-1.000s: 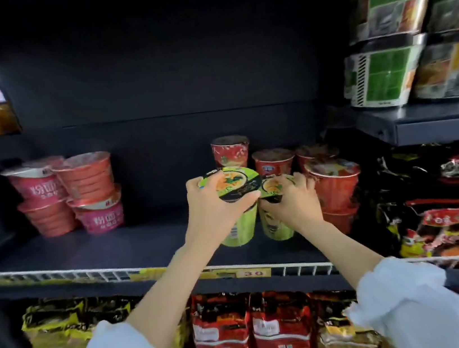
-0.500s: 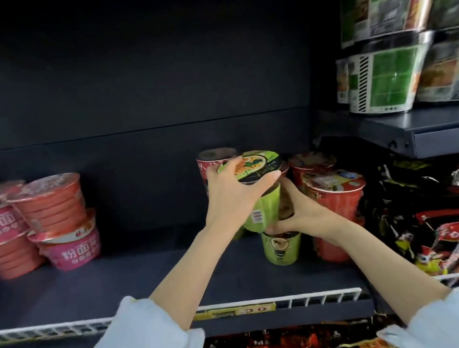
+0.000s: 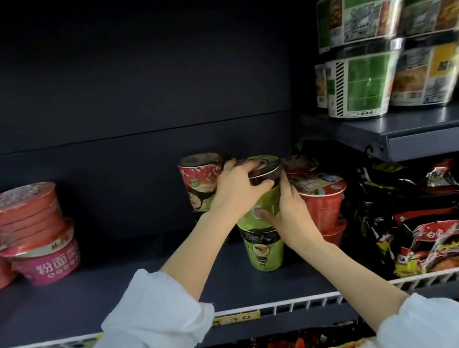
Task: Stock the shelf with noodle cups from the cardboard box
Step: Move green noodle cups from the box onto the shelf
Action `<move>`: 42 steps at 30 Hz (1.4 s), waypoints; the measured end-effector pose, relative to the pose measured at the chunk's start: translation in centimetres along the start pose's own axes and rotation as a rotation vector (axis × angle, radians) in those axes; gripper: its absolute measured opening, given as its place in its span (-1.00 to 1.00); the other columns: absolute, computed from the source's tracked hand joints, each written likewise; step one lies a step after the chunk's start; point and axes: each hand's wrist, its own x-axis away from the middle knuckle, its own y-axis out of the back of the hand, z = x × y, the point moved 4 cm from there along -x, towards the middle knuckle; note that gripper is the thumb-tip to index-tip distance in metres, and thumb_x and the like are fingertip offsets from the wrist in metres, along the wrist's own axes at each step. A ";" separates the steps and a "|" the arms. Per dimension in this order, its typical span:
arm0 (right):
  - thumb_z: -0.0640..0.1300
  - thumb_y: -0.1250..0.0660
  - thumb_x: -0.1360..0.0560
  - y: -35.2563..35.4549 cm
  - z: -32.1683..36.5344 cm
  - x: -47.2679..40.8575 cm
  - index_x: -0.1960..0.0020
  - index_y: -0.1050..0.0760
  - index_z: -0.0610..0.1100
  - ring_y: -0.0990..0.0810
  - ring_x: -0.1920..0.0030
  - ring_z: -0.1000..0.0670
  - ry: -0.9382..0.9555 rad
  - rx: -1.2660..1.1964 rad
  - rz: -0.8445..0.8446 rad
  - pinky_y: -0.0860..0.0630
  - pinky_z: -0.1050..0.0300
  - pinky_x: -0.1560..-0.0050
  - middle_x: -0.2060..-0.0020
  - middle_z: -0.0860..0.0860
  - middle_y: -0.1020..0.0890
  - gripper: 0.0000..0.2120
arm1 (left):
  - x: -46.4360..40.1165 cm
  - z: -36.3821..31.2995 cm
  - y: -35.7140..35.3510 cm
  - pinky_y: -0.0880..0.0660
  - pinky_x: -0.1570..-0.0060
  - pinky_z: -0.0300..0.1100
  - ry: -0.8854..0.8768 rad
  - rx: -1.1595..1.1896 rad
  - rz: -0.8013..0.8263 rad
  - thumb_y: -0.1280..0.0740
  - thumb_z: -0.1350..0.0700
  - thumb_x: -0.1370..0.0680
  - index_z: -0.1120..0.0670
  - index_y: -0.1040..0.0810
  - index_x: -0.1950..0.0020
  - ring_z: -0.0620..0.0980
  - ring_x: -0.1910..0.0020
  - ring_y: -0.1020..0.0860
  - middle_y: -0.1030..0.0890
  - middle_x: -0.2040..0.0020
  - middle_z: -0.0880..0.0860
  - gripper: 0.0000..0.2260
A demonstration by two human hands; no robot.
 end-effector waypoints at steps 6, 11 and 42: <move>-0.15 -0.38 -0.49 1.2 0.8 0.8 -0.53 0.09 -0.30 -0.23 -0.45 -0.15 -0.037 0.060 0.051 -0.16 0.19 -0.38 -0.44 -0.24 -0.24 -0.17 | 1.9 -1.5 0.8 -0.25 -0.40 0.12 -0.050 -0.215 -0.046 -0.36 0.01 -0.51 -0.03 -0.39 -0.41 0.25 -0.45 -0.20 -0.20 -0.50 0.14 -0.53; -0.21 -0.35 -0.50 3.9 1.1 4.1 -0.51 -0.10 -0.25 -0.38 -0.38 -0.14 -0.011 -0.027 0.018 -0.36 0.00 -0.37 -0.38 -0.20 -0.37 -0.32 | 6.5 -3.6 1.2 -0.30 -0.29 -0.02 -0.152 -0.428 -0.139 -0.25 0.06 -0.56 0.03 -0.36 -0.40 0.10 -0.38 -0.27 -0.29 -0.43 0.07 -0.60; -0.02 -0.31 -0.50 41.2 -29.1 45.5 -0.46 -0.21 -0.08 -0.10 -0.45 -0.25 -0.589 0.556 0.418 -0.15 -0.05 -0.41 -0.41 -0.23 -0.20 -0.42 | 40.3 -38.5 -33.7 -0.49 0.00 -0.04 -0.118 -0.045 0.595 -0.26 0.03 -0.57 0.09 -0.43 -0.30 0.08 -0.15 -0.50 -0.48 -0.19 0.08 -0.68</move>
